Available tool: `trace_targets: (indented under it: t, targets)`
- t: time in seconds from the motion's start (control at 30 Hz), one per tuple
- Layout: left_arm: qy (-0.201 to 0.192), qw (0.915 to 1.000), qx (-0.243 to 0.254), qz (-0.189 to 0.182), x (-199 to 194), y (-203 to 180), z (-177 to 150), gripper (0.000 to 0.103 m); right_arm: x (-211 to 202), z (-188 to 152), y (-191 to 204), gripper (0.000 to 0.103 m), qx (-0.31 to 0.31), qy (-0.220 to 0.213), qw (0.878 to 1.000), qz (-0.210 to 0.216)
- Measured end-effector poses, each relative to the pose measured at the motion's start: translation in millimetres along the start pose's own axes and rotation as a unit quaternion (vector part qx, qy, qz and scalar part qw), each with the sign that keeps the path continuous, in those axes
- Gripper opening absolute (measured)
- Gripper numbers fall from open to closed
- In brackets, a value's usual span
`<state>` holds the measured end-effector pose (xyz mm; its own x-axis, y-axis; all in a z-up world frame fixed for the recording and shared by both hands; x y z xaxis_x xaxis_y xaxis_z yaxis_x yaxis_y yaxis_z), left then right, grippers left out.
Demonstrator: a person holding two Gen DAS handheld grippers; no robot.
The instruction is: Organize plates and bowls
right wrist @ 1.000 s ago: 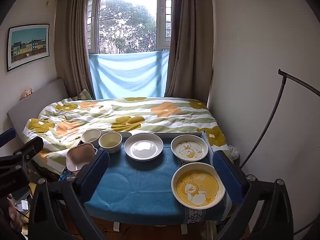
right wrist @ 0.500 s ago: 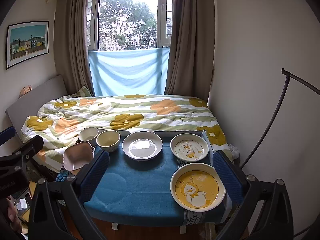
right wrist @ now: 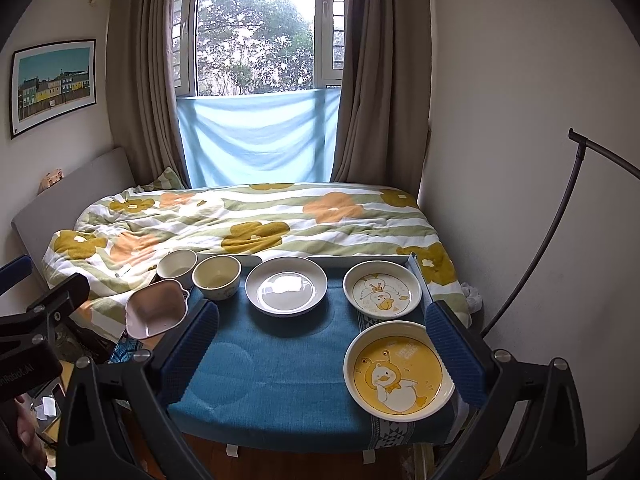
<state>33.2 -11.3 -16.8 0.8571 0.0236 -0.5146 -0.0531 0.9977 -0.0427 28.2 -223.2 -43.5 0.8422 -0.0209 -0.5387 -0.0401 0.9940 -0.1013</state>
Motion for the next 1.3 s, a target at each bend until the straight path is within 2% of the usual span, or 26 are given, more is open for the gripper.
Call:
trace_targets:
  t: [0.33, 0.67, 1.3]
  targets:
    - [-0.006, 0.9999, 0.002, 0.011, 2.7, -0.3, -0.4, 0.103, 3.6, -0.7, 2.0, 0.103, 0.005, 0.005, 1.000, -0.001]
    - [0.005, 1.0000, 0.004, -0.001, 5.3, -1.2, -2.5, 0.103, 9.8, -4.6, 3.7, 0.103, 0.014, 0.019, 1.000, 0.001]
    - [0.007, 0.9999, 0.006, 0.007, 4.6, 2.0, -3.3, 0.103, 10.5, -3.9, 3.8, 0.103, 0.013, 0.019, 1.000, 0.002]
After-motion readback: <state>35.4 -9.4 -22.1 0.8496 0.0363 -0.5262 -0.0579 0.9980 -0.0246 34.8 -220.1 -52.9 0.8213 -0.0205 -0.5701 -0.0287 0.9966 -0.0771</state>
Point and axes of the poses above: each gripper's, at about its wrist camera, not at the fingertips, and x roughly the way its jaws point, y to its left, z to its top, the point moved 1 cm from there along x, roughly the way its jaws point, and after that the axes turned 6 degrees about -x, right-handed, at the moved point
